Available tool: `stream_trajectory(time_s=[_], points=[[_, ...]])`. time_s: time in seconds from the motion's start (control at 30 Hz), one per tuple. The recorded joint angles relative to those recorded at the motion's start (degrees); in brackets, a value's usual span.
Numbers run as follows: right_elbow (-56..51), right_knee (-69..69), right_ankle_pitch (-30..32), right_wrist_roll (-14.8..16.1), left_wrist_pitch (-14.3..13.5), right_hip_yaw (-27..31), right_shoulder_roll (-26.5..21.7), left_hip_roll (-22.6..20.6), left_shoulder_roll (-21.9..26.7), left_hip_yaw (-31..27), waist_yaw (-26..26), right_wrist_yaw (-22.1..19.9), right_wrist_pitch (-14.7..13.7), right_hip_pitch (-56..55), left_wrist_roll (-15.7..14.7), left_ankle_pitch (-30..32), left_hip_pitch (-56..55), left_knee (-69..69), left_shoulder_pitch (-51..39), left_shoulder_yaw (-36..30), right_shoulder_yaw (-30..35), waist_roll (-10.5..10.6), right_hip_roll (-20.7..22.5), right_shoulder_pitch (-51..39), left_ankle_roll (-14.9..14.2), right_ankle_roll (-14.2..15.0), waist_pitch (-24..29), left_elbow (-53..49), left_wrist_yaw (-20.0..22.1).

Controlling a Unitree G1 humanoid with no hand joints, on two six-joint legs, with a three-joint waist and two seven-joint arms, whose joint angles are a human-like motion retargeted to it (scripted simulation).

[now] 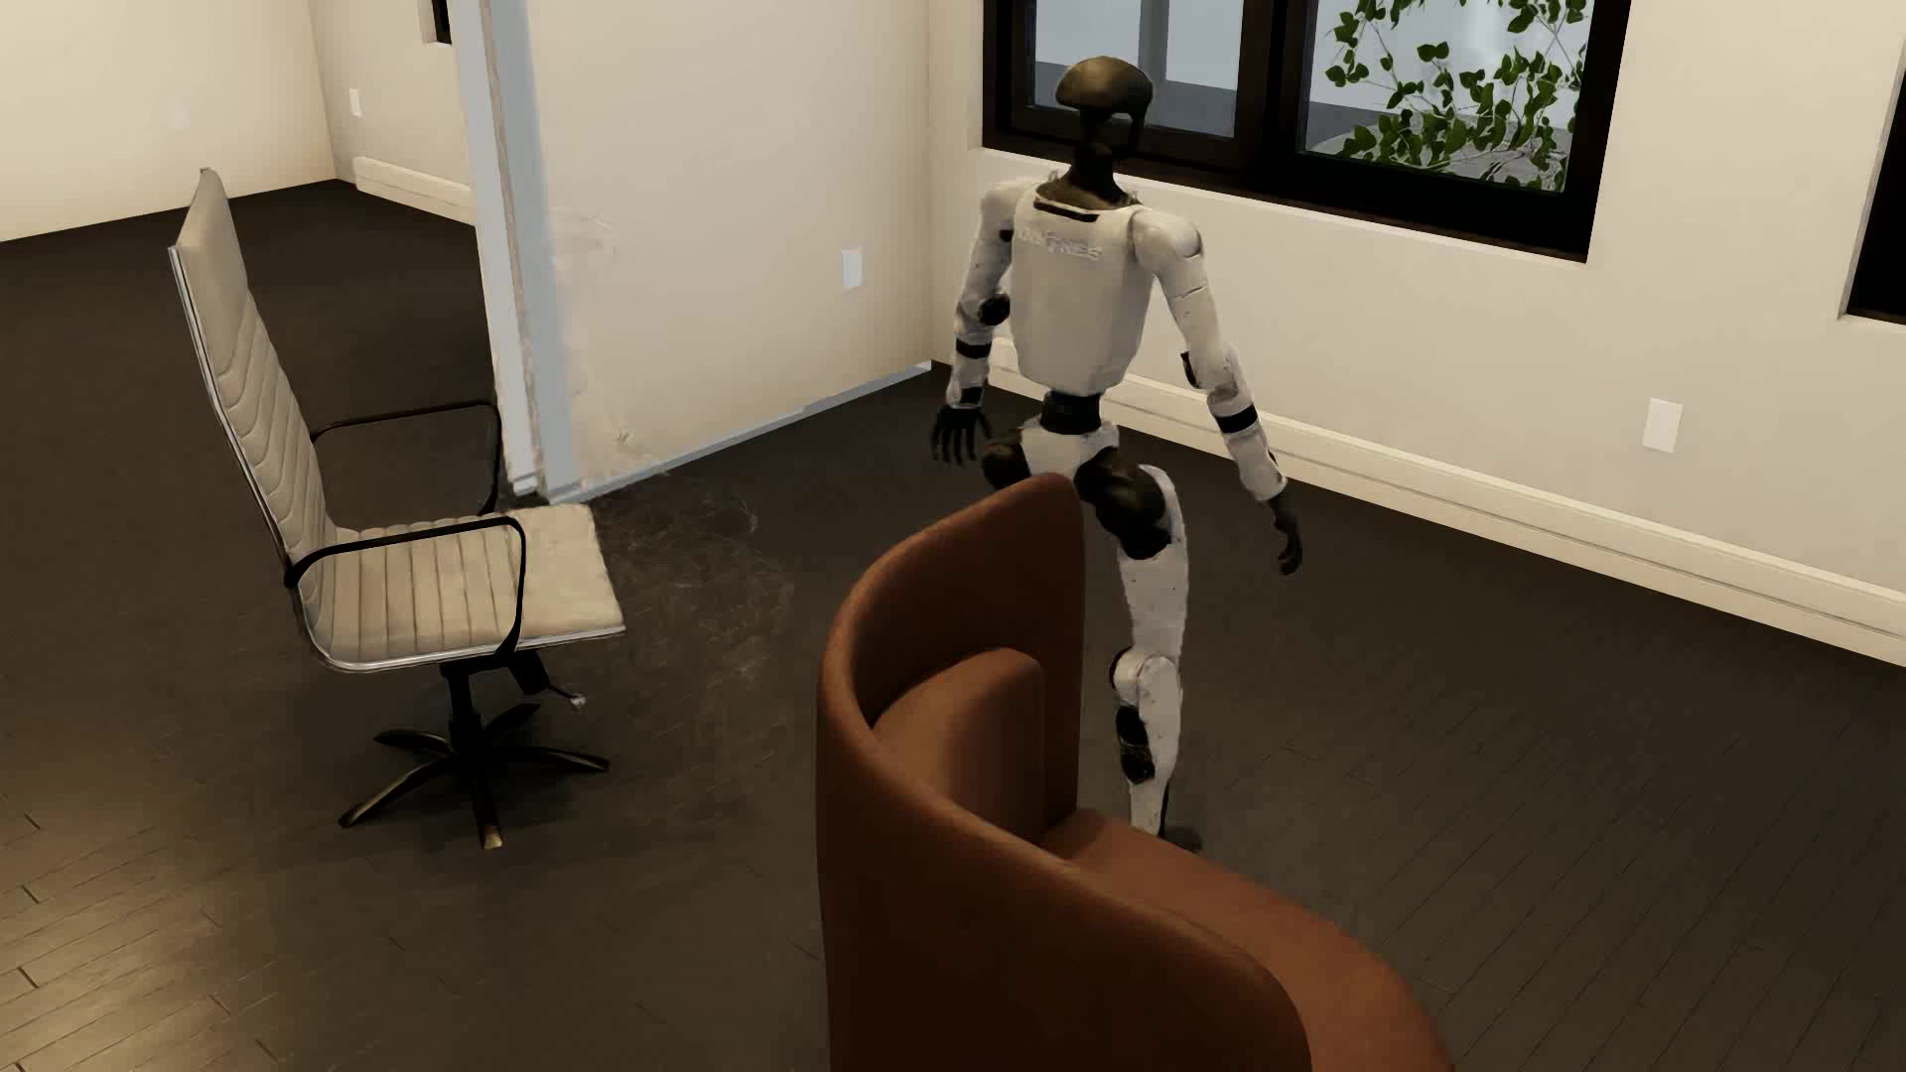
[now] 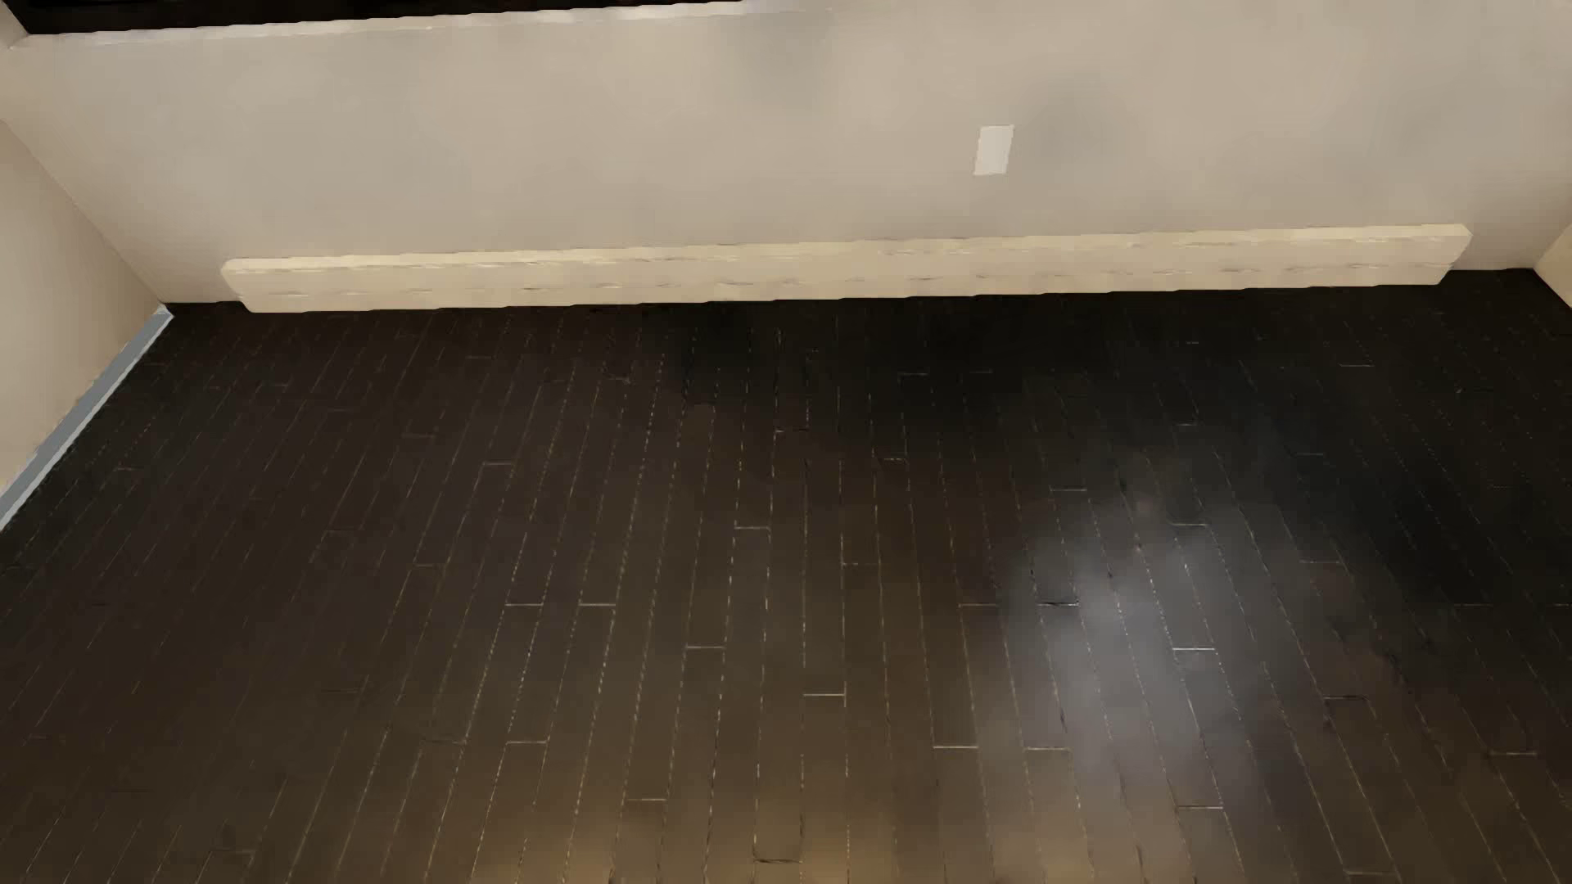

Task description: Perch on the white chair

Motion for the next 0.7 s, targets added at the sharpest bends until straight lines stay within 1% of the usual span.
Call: stream_trajectory(time_s=[0.1, 0.13, 0.17, 0.23, 0.3, 0.37, 0.4, 0.43, 0.47, 0.5, 0.6, 0.63, 0.7], points=[[-0.42, 0.36, -0.64, -0.18, 0.35, -0.34, 0.31, 1.13, -0.4, 0.22, -0.1, -0.2, -0.46, 0.31, 0.63, 0.48, -0.11, 0.22, 0.43, -0.28, -0.42, -0.1, 0.97, -0.33, -0.43, -0.3, 0.12, 0.25, -0.63], [-0.37, 0.95, -1.45, -0.45, 0.36, -0.43, 0.4, 1.5, -0.17, 0.24, -0.12, -0.26, -0.64, 0.26, 1.41, 0.63, -0.08, 0.2, 0.75, -0.49, -0.29, -0.13, 1.25, -0.32, -0.51, -0.6, 0.1, -0.36, -1.0], [-0.49, 1.75, -2.63, -0.47, 0.4, -0.32, 0.32, 1.84, -0.07, 0.13, -0.14, -0.22, -0.72, 0.28, 0.85, 0.79, -0.03, 0.25, 0.41, -0.11, -0.02, -0.13, 1.54, -0.17, -0.72, -0.8, 0.12, -0.01, -1.17], [-0.94, 3.82, -5.96, -0.86, 0.49, 0.67, 0.51, 2.5, 0.6, -0.51, -0.35, 0.07, -1.17, 0.23, 1.36, 1.12, -0.36, 0.77, 0.15, -0.38, 0.1, -0.19, 2.7, 0.11, -0.71, -1.99, 0.4, -0.71, -1.43], [-1.38, 5.84, -7.49, -0.88, 0.36, 1.99, 0.97, 2.99, 0.85, -1.29, -0.58, 0.56, -1.29, -0.01, 0.54, 1.87, -0.79, 0.89, 0.08, -0.85, 0.51, -0.3, 3.67, 0.62, -1.14, -1.6, 0.4, -1.03, -0.76], [-2.29, 6.07, -5.89, -2.04, 0.14, 0.02, 0.68, 3.13, 0.65, -2.03, -0.17, 1.24, -1.41, 0.31, 1.17, 3.22, -1.98, 0.77, -0.83, -0.28, 0.74, -0.06, 3.59, 0.99, -1.42, -2.22, 0.61, -1.51, -0.24], [-2.58, 6.07, -6.45, -2.14, 0.02, -1.24, 0.42, 3.15, 0.32, -2.39, 0.49, 1.46, -1.64, 0.65, 1.16, 4.01, -2.47, 0.46, -1.37, 0.31, 1.23, 0.19, 3.52, 1.07, -1.71, -2.35, 1.1, -2.07, -0.01], [-3.07, 5.42, -6.7, -3.0, -0.13, -2.14, -0.28, 3.13, -0.04, -3.02, 0.83, 1.92, -1.74, 1.12, 1.17, 4.77, -3.38, 0.27, -1.64, 0.76, 2.4, 0.59, 3.39, 1.31, -2.18, -1.95, 1.36, -2.53, 0.11], [-3.0, 4.41, -7.13, -2.68, -0.12, -2.69, -0.83, 2.74, -0.54, -3.69, 1.29, 2.27, -1.75, 1.65, 1.58, 5.25, -4.73, 0.43, -1.78, 0.89, 2.76, 0.9, 3.3, 1.29, -2.54, -2.0, 1.49, -3.06, -0.07], [-3.94, 3.25, -7.34, -3.97, -0.5, -3.4, -1.98, 2.18, -1.02, -4.24, 1.71, 2.96, -1.74, 2.3, 2.55, 5.68, -6.23, 0.95, -1.81, 0.75, 3.3, 1.11, 3.26, 1.58, -2.83, -2.64, 1.79, -3.67, -0.42], [-4.33, 0.95, -7.22, -3.21, -0.77, -6.37, -3.66, 1.3, -1.6, -2.28, 3.05, 1.98, -2.47, 4.81, 5.78, 3.82, -8.03, 5.21, -1.66, 2.37, 2.37, 1.6, 2.95, 1.75, -1.06, -4.51, 3.46, -3.65, -2.68], [-4.3, 0.85, -7.44, -2.89, -0.56, -7.33, -3.99, 1.68, -1.47, -1.5, 3.21, 1.81, -2.54, 5.56, 6.2, 3.34, -8.07, 6.38, -1.3, 3.18, 2.4, 1.66, 2.77, 2.01, -0.81, -5.42, 3.75, -3.52, -3.65], [-4.01, 0.23, -7.65, -3.93, -1.11, -8.99, -3.93, 3.25, -0.89, -0.52, 3.21, 1.65, -2.84, 7.61, 6.85, 2.81, -8.34, 8.22, -0.47, 4.29, 1.4, 1.51, 2.6, 2.59, -0.85, -7.29, 3.94, -2.83, -4.14]])
